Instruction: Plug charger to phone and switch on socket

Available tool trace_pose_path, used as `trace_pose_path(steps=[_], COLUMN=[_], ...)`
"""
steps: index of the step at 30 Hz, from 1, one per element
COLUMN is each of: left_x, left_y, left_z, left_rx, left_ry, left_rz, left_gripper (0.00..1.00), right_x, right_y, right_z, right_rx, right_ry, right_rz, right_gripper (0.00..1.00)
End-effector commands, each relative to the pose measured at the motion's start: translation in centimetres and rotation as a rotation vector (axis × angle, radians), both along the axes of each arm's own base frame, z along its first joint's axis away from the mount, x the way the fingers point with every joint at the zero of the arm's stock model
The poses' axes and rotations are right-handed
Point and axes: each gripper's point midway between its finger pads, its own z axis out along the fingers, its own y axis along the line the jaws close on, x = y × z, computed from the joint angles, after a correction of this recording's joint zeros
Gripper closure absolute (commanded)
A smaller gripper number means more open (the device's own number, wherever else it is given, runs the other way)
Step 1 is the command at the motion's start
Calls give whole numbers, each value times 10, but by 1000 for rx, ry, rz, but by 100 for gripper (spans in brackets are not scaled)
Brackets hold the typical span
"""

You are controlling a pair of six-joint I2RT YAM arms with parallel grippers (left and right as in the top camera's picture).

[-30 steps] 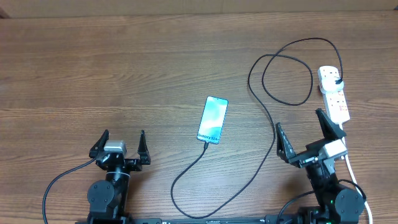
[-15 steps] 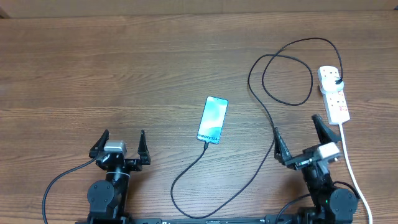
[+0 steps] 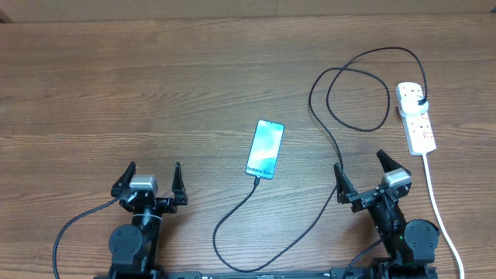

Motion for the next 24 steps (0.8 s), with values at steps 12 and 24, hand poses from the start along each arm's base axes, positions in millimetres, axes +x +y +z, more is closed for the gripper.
trace_pose_path(steps=[12, 24], left_x=[0, 0], left_y=[-1, -1], left_z=[1, 1], left_rx=[13, 13], left_ry=[-7, -8], left_rz=[-10, -10], left_gripper=[0, 0], right_x=[1, 1], right_y=[-2, -2], right_z=[-2, -2], right_rx=[-1, -1], right_ry=[-3, -2], right_rz=[-16, -16], right_gripper=[0, 0])
